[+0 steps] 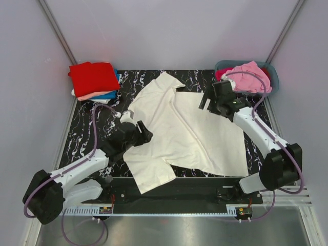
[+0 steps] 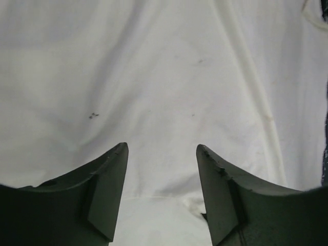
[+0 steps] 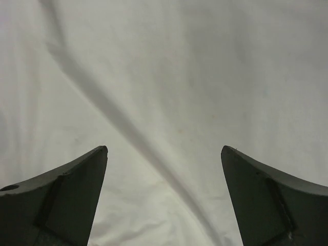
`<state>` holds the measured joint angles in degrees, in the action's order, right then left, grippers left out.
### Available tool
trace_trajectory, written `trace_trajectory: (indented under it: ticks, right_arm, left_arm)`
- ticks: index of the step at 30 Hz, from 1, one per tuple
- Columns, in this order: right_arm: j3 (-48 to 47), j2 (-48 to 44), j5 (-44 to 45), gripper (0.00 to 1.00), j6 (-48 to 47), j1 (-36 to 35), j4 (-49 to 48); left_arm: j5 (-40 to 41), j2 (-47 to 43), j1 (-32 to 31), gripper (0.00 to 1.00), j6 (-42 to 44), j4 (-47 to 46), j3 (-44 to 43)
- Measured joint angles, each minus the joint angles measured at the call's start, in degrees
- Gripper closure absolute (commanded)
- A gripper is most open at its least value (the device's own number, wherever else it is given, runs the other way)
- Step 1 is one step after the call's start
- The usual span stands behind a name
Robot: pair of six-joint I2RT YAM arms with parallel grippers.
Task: Fold and stack the t-shirts
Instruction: Flatten the tshirt out
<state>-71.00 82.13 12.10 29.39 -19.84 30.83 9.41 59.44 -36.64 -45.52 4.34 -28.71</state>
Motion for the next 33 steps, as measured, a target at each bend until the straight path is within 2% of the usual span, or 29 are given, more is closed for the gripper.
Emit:
trace_trajectory:
  ticks: [3,7,11,16,18,20,22,27,31,33]
  right_arm:
    - [5.70,4.52,-2.89,0.00,0.66,-0.11,4.17]
    - [10.88,10.49,-6.34,0.00,1.22,-1.14,7.61]
    - [11.80,13.05,-8.76,0.00,1.84,-3.52,7.93]
    - [11.34,16.61,-11.45,0.16,2.19,-8.20,7.48]
    - [11.30,16.63,-12.35,0.16,2.62,-10.14,7.32]
    - [11.30,16.61,-14.75,0.23,2.80,-11.80,7.08]
    - [11.89,16.44,-20.79,0.27,3.37,-12.70,5.14]
    - [13.38,15.72,-33.33,0.18,5.05,-14.67,0.94]
    - [10.40,13.20,-31.23,0.13,3.23,-16.17,6.58]
    - [6.32,12.02,-26.67,0.16,1.53,-16.09,10.93]
  left_arm:
    - [0.52,2.47,-0.83,0.38,-0.26,0.57,-4.33]
    - [-0.15,12.57,-1.33,0.38,-0.90,0.72,-7.28]
    - [-1.09,22.05,-2.51,0.38,-1.68,3.32,-7.54]
    - [-1.51,23.26,-2.80,0.36,-3.56,4.07,-8.68]
    - [-1.22,22.69,-2.73,0.36,-4.22,5.14,-8.61]
    - [-0.76,21.18,-2.25,0.34,-4.72,6.60,-7.67]
    - [-0.44,17.46,-0.44,0.34,-5.18,8.55,-5.25]
    - [1.33,3.93,9.35,0.31,-5.38,18.82,1.25]
    - [3.06,-3.67,12.31,0.33,-5.35,25.24,3.52]
    - [3.41,-6.82,12.44,0.36,-5.42,26.45,4.48]
